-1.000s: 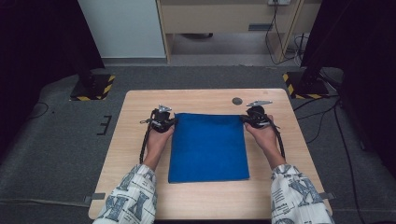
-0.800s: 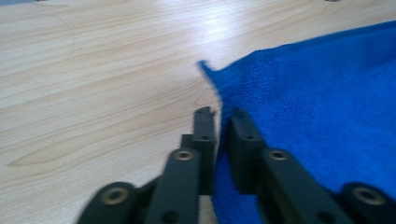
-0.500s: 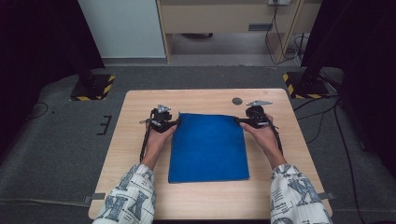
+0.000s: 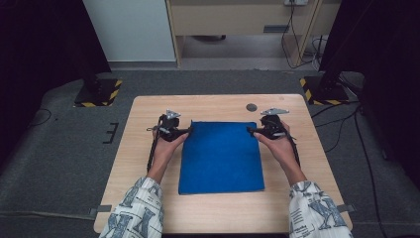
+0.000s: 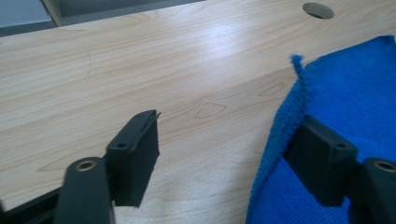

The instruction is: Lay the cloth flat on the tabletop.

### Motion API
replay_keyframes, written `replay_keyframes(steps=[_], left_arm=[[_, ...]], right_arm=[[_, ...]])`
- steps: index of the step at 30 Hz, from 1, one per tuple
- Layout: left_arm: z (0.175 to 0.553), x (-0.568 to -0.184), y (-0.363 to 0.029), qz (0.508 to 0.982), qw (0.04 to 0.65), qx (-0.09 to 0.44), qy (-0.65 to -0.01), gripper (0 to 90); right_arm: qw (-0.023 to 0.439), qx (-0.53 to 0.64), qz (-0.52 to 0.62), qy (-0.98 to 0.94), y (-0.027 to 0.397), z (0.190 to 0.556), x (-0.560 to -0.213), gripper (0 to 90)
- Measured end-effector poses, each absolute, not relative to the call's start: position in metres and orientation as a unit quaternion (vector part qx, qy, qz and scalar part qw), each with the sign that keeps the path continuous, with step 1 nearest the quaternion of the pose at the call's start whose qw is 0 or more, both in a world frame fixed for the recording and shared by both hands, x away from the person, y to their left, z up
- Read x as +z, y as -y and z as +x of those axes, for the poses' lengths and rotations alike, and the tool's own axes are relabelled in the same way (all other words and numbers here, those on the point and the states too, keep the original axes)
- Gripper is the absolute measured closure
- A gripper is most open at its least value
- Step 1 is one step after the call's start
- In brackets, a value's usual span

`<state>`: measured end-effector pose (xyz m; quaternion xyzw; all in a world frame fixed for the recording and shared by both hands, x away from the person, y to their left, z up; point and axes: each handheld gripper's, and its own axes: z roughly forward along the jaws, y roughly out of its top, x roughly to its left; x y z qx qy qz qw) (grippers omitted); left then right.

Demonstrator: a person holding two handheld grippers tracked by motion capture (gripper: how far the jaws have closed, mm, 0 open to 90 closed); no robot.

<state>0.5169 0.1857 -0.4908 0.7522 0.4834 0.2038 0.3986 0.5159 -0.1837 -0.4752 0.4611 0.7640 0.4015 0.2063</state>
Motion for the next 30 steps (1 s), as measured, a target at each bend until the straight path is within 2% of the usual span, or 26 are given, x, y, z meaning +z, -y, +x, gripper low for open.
replay_keyframes(steps=[4,5,8,10,26,27,28,29,30], left_arm=[[0.514,-0.493,-0.184,0.752,0.404,0.202,-0.48,22.3],[0.515,-0.495,-0.183,0.755,0.401,0.202,-0.477,18.2],[0.515,-0.496,-0.185,0.751,0.411,0.202,-0.476,16.2],[0.515,-0.494,-0.189,0.742,0.426,0.198,-0.478,11.9],[0.517,-0.487,-0.201,0.729,0.439,0.197,-0.487,9.8],[0.517,-0.485,-0.201,0.728,0.439,0.2,-0.487,9.7],[0.517,-0.485,-0.201,0.728,0.439,0.2,-0.487,9.6],[0.517,-0.484,-0.202,0.726,0.44,0.205,-0.487,9.7],[0.517,-0.484,-0.202,0.726,0.44,0.205,-0.487,9.7]], right_arm=[[0.208,0.413,0.456,-0.761,0.184,0.508,-0.472,27.6],[0.205,0.414,0.451,-0.764,0.184,0.505,-0.472,27.6],[0.202,0.414,0.448,-0.766,0.183,0.502,-0.472,27.5],[0.202,0.415,0.444,-0.768,0.182,0.499,-0.473,27.6],[0.199,0.409,0.435,-0.777,0.179,0.487,-0.481,28.5],[0.2,0.408,0.432,-0.779,0.177,0.486,-0.482,36.0],[0.2,0.408,0.432,-0.779,0.177,0.486,-0.482,36.0],[0.191,0.413,0.425,-0.782,0.176,0.484,-0.482,45.4],[0.19,0.413,0.424,-0.783,0.176,0.483,-0.482,46.4]])
